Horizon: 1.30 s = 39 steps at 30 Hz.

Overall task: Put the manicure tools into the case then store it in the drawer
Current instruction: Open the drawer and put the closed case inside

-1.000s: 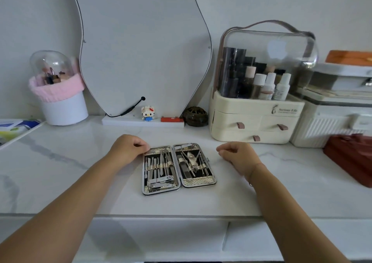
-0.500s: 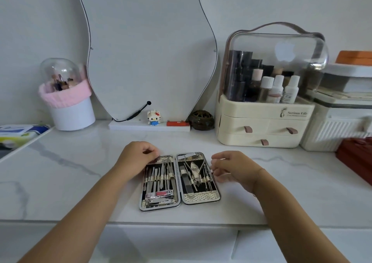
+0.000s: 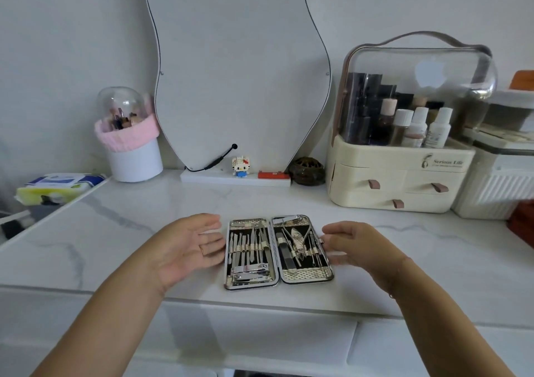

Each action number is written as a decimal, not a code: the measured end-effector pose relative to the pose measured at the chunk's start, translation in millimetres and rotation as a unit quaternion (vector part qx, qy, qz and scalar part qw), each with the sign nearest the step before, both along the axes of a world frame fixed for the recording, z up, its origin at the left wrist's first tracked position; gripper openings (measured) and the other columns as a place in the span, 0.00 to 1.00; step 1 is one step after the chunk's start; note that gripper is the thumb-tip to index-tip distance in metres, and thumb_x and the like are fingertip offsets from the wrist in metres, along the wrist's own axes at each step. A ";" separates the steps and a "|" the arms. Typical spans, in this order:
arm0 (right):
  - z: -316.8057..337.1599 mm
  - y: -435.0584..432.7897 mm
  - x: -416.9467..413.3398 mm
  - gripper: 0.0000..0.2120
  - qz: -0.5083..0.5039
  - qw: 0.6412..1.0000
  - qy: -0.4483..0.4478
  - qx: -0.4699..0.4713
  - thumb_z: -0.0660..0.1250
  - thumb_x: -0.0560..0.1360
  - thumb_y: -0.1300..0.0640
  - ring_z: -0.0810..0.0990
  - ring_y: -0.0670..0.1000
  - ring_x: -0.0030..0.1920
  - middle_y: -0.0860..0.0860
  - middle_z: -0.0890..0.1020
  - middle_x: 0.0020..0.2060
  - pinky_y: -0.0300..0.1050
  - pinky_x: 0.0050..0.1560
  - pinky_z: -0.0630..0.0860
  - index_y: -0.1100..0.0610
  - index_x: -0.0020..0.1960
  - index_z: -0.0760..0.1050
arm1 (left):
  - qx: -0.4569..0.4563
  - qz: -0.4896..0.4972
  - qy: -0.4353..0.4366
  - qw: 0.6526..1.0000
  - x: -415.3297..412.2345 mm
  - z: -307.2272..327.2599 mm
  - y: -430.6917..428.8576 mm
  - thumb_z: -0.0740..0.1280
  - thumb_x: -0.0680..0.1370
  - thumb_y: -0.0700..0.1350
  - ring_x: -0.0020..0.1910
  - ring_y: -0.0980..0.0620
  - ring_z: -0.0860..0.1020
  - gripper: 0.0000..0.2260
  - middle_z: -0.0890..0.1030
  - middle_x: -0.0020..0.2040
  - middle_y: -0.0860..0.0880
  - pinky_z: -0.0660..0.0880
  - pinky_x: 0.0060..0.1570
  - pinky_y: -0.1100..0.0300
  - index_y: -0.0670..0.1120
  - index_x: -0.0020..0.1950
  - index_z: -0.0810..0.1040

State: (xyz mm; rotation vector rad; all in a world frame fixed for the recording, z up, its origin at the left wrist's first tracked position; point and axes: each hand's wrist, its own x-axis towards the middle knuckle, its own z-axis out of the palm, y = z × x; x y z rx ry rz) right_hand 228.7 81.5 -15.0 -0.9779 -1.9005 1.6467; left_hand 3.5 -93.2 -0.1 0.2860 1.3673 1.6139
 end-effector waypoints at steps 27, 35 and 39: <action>-8.9 -38.4 12.3 0.05 -0.026 0.992 0.044 0.119 0.67 0.73 0.64 0.81 0.50 0.38 0.55 0.83 0.37 0.39 0.39 0.77 0.57 0.44 0.80 | -0.020 -0.195 0.693 0.694 54.0 -5.1 28.7 0.67 0.77 0.44 0.65 0.59 0.72 0.18 0.75 0.66 0.57 0.65 0.65 0.64 0.54 0.66 0.75; -14.1 -25.1 -8.6 0.27 0.052 0.950 -0.082 0.298 0.64 0.74 0.45 0.63 0.45 0.67 0.42 0.61 0.68 0.44 0.68 0.63 0.42 0.71 0.59 | -0.067 -0.192 0.760 0.617 33.6 -42.0 10.4 0.51 0.69 0.72 0.75 0.63 0.44 0.34 0.49 0.75 0.65 0.38 0.72 0.61 0.63 0.74 0.54; -36.0 -28.9 -16.8 0.26 0.113 0.917 -0.210 0.319 0.57 0.78 0.43 0.59 0.49 0.72 0.44 0.56 0.74 0.50 0.73 0.57 0.44 0.74 0.55 | -0.114 -0.261 0.753 0.594 39.1 -64.4 1.5 0.43 0.71 0.69 0.74 0.62 0.36 0.33 0.41 0.75 0.63 0.35 0.72 0.61 0.62 0.75 0.45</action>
